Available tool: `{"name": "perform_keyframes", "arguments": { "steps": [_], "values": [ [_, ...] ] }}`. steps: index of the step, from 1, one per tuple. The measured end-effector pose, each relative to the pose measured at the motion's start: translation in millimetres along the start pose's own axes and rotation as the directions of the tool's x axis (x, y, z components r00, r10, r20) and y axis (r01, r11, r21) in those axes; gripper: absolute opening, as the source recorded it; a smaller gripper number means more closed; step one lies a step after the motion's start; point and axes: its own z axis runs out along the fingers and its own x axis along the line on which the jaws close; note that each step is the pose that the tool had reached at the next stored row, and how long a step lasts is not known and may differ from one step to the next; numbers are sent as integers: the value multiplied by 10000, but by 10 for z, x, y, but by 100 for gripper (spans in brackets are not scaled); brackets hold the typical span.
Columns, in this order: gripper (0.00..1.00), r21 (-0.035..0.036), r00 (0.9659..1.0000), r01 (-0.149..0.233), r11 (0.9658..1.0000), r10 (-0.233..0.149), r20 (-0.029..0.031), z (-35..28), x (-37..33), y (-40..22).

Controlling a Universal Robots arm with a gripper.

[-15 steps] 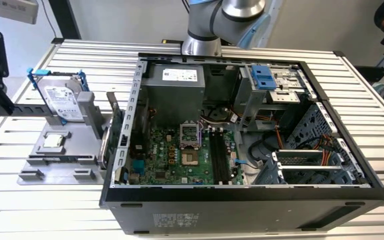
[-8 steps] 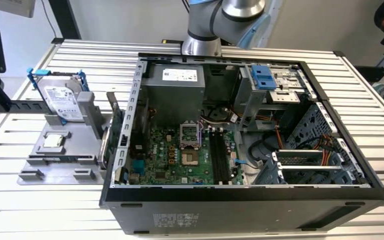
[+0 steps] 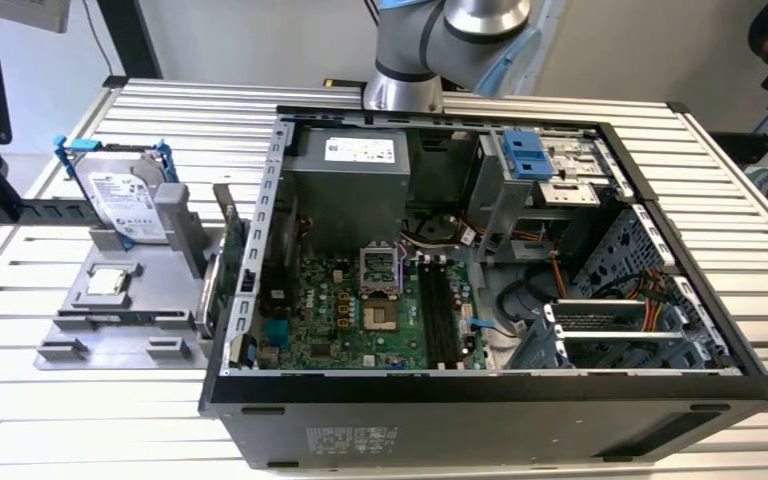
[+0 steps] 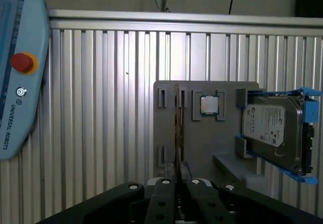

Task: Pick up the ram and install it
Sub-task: 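Pick up the ram and move it above insertion slot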

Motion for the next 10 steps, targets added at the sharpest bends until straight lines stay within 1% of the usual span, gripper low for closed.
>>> {"name": "perform_keyframes", "arguments": {
  "steps": [2,3,6,10],
  "values": [
    [0,3,10000,-3,10000,3,3,2,0,-29],
    [0,2,10000,-3,10000,3,3,1,-1,-55],
    [0,-11,10000,-4,10000,4,2,-1,-1,-179],
    [0,-36,10000,-5,10000,5,2,-5,-2,-364]
  ]
}}
